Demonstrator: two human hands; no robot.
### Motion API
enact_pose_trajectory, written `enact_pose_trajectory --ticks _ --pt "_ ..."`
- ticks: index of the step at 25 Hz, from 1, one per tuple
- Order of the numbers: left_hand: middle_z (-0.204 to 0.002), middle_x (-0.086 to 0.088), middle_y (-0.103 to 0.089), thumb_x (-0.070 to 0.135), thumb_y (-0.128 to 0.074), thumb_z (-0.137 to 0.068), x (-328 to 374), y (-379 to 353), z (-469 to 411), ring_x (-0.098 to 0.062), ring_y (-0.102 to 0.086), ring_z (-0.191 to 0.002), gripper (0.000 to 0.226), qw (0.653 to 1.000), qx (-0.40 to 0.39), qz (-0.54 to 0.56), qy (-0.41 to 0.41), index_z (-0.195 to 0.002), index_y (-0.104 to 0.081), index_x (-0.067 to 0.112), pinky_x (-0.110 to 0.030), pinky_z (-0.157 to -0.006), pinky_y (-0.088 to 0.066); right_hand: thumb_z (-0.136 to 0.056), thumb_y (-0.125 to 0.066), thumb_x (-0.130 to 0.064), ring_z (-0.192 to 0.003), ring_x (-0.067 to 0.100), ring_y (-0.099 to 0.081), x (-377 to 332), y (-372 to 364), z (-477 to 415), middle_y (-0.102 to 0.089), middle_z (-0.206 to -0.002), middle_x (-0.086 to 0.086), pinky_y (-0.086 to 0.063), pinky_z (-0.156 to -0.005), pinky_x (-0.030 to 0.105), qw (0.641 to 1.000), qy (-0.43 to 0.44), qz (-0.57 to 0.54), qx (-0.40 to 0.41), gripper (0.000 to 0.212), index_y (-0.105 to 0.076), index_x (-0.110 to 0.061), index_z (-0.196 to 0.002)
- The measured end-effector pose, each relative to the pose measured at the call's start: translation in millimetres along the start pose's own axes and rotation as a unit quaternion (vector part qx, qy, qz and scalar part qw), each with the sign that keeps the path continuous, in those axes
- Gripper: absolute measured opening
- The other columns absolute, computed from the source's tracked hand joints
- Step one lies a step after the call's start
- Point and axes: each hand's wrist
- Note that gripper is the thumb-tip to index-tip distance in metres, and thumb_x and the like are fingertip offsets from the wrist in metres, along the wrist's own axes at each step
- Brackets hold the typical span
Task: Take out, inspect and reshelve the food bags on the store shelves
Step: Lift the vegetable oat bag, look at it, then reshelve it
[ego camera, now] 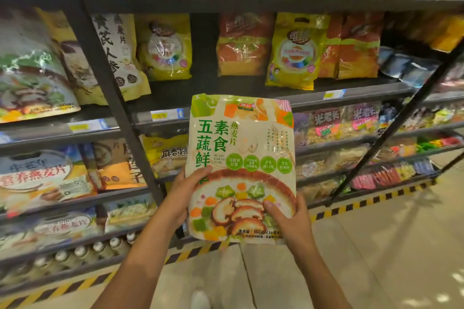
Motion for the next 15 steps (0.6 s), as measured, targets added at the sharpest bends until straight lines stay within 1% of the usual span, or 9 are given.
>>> enact_pose_trajectory --ticks 2,5,6,7,9,10,13,15 --pt "-0.118 -0.015 -0.078 0.023 -0.072 -0.093 -7 10 22 -0.039 -0.074 -0.108 0.04 1.0 0.025 0.001 0.001 -0.133 -0.066 0.018 -0.057 -0.1 -0.056 -0.08 -0.088 -0.026 -0.103 0.007 -0.068 8 -3 15 -0.068 -0.119 -0.007 -0.059 -0.072 0.02 1.0 -0.006 -0.003 -0.014 0.07 -0.051 -0.023 -0.139" --pt "-0.117 -0.016 -0.078 0.023 -0.074 -0.092 -12 29 50 -0.039 -0.074 -0.108 0.038 0.998 0.063 0.003 0.006 -0.129 -0.068 0.016 -0.058 -0.102 -0.055 -0.076 -0.09 -0.034 -0.108 0.01 -0.069 14 -14 33 -0.069 -0.125 -0.004 -0.06 -0.086 0.03 0.999 -0.007 -0.003 -0.047 0.079 -0.049 -0.024 -0.143" --pt "-0.116 -0.016 -0.078 0.022 -0.074 -0.092 -12 34 59 -0.039 -0.075 -0.108 0.037 0.997 0.073 0.005 0.006 -0.128 -0.068 0.016 -0.057 -0.1 -0.056 -0.074 -0.09 -0.038 -0.109 0.012 -0.069 15 -17 37 -0.069 -0.126 -0.004 -0.06 -0.089 0.034 0.998 -0.01 -0.003 -0.056 0.082 -0.049 -0.024 -0.144" --pt "-0.115 -0.015 -0.079 0.022 -0.074 -0.092 -11 40 67 -0.038 -0.075 -0.106 0.037 0.996 0.083 0.008 0.002 -0.128 -0.068 0.016 -0.054 -0.097 -0.058 -0.074 -0.089 -0.039 -0.109 0.013 -0.07 14 -23 41 -0.069 -0.125 -0.004 -0.06 -0.091 0.037 0.998 -0.01 -0.003 -0.068 0.081 -0.049 -0.025 -0.143" --pt "-0.115 -0.015 -0.079 0.022 -0.074 -0.092 -8 55 83 -0.037 -0.076 -0.105 0.038 0.995 0.1 0.015 -0.009 -0.129 -0.067 0.016 -0.05 -0.091 -0.062 -0.076 -0.088 -0.036 -0.108 0.013 -0.069 11 -36 50 -0.069 -0.122 -0.006 -0.059 -0.092 0.039 0.995 -0.009 -0.004 -0.095 0.074 -0.051 -0.027 -0.139" --pt "-0.115 -0.015 -0.079 0.022 -0.074 -0.092 -5 63 91 -0.037 -0.076 -0.104 0.039 0.994 0.107 0.019 -0.014 -0.13 -0.067 0.015 -0.049 -0.09 -0.062 -0.077 -0.088 -0.034 -0.107 0.012 -0.069 9 -44 54 -0.069 -0.12 -0.007 -0.059 -0.091 0.038 0.994 -0.007 -0.004 -0.106 0.072 -0.051 -0.028 -0.138" --pt "-0.115 -0.016 -0.079 0.023 -0.074 -0.091 1 91 112 -0.037 -0.077 -0.103 0.041 0.991 0.128 0.026 -0.029 -0.13 -0.067 0.014 -0.05 -0.091 -0.061 -0.077 -0.089 -0.034 -0.105 0.01 -0.069 6 -72 63 -0.069 -0.117 -0.009 -0.058 -0.085 0.033 0.991 0.001 0.0 -0.135 0.068 -0.053 -0.03 -0.134" --pt "-0.111 -0.016 -0.08 0.024 -0.075 -0.088 6 109 122 -0.034 -0.078 -0.097 0.041 0.988 0.148 0.027 -0.042 -0.128 -0.068 0.014 -0.046 -0.083 -0.064 -0.071 -0.089 -0.04 -0.105 0.012 -0.069 3 -91 69 -0.069 -0.118 -0.007 -0.059 -0.088 0.039 0.988 0.002 0.012 -0.151 0.072 -0.052 -0.031 -0.132"
Point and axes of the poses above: each hand's wrist, its own z-axis away from the middle knuckle, its own y-axis out of the back of the hand, x = y × z
